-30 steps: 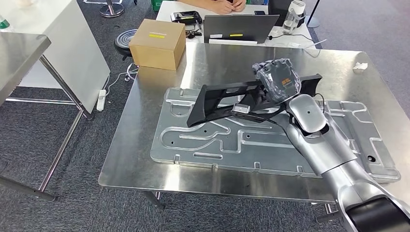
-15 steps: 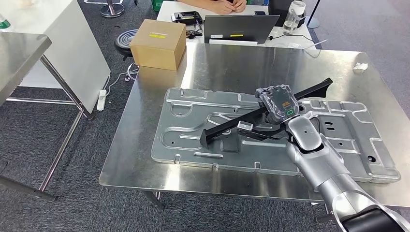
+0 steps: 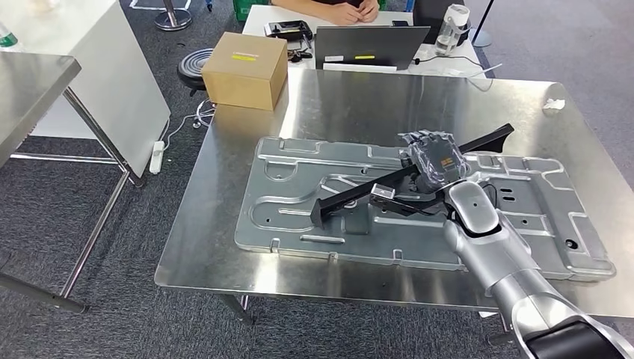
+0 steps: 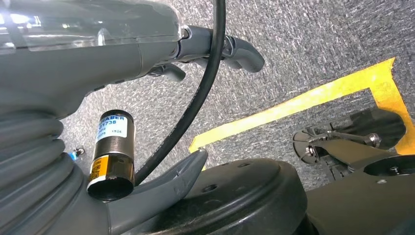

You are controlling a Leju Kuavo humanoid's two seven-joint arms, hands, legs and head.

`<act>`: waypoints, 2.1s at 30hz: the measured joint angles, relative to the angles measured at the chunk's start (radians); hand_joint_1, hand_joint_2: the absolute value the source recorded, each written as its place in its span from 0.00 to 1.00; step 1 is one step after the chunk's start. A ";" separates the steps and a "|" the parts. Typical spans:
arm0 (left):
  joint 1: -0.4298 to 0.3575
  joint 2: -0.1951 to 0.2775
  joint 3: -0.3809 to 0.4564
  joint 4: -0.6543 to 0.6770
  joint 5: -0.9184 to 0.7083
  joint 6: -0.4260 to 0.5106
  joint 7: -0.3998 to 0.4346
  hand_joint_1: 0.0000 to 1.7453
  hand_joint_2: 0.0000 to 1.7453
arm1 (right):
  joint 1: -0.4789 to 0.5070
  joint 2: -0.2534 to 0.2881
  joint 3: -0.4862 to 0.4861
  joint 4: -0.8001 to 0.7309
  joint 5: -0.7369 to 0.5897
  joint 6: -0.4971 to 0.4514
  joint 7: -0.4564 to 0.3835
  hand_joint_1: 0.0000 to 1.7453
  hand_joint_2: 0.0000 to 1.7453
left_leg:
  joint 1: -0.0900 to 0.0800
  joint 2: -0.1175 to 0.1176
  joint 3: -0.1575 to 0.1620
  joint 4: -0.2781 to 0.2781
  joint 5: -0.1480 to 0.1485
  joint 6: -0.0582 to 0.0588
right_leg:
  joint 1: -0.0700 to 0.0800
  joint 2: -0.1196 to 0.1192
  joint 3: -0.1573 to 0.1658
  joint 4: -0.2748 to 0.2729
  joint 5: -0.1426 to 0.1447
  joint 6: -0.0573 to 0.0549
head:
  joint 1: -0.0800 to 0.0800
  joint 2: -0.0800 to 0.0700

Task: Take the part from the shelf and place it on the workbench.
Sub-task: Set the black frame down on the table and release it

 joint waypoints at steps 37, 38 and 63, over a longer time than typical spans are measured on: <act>0.010 0.009 -0.006 0.000 0.039 -0.003 0.002 0.00 0.00 | -0.156 -0.178 -0.151 0.100 -0.015 0.043 0.004 0.00 0.00 | -0.001 -0.004 -0.002 0.001 0.000 0.001 | 0.000 -0.002 -0.001 0.000 0.000 0.001 | 0.000 0.000; 0.010 0.009 -0.006 0.000 0.039 -0.003 0.002 0.00 0.00 | -0.156 -0.178 -0.152 0.103 -0.014 0.043 0.005 0.00 0.00 | -0.001 -0.004 -0.002 0.001 0.000 0.001 | 0.000 -0.002 -0.001 0.000 0.000 0.001 | 0.000 0.000; 0.010 0.018 -0.014 0.000 0.051 -0.009 0.009 0.00 0.00 | -0.139 -0.178 -0.172 0.142 -0.039 0.048 -0.012 0.00 0.00 | -0.001 -0.004 -0.004 0.000 0.000 0.000 | 0.000 -0.002 -0.003 0.000 -0.001 0.001 | 0.000 0.000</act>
